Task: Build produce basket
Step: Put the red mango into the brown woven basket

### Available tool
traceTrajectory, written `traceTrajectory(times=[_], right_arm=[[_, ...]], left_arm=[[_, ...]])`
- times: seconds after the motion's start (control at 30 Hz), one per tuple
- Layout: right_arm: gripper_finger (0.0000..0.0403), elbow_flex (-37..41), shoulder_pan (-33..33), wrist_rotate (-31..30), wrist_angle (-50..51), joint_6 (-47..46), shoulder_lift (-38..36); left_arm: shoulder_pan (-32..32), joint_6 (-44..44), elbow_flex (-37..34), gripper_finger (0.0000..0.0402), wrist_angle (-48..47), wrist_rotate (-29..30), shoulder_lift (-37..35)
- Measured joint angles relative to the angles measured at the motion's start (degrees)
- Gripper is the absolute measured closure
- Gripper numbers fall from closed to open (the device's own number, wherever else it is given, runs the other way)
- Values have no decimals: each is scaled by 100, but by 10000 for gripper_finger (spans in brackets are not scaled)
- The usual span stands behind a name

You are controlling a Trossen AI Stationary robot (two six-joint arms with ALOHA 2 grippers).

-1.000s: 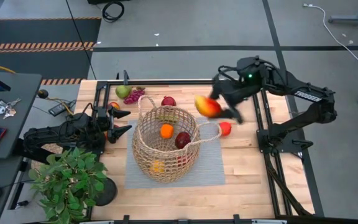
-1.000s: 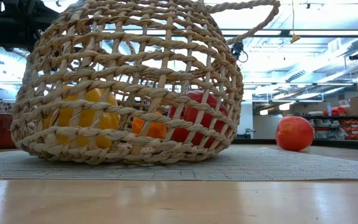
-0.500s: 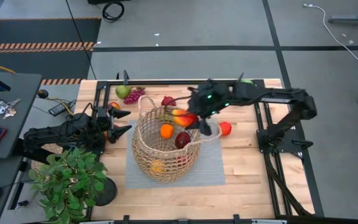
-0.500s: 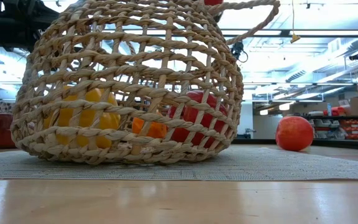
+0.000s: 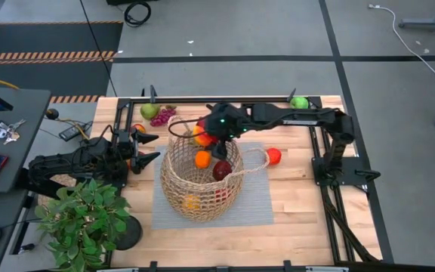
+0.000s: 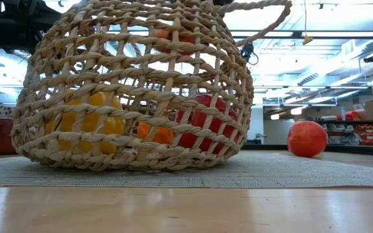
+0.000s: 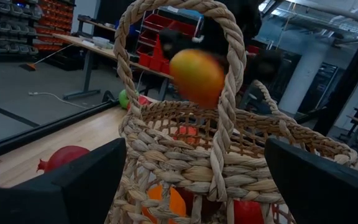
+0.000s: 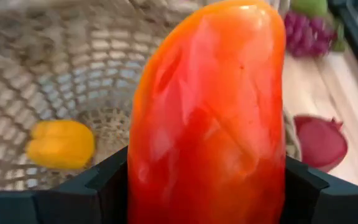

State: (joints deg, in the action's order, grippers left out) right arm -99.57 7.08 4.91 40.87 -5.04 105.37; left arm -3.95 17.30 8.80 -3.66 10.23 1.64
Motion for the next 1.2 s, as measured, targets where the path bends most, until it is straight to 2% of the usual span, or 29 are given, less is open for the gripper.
traceTrajectory(times=[0.27,0.67,1.0,1.1,1.2], right_arm=[[121,0,-159,-91,-36,85,523],[121,73,-577,-527,-638,389,838],[121,90,-906,-534,-1118,675,1104],[121,90,-976,-378,-1144,761,1134],[121,90,-1008,207,-1181,1101,1183]], left_arm=[[-2,0,0,12,0,-1,-1],[-2,2,0,12,2,-3,12],[0,2,0,12,15,-1,73],[0,2,0,12,6,3,77],[0,3,0,12,-11,-1,97]])
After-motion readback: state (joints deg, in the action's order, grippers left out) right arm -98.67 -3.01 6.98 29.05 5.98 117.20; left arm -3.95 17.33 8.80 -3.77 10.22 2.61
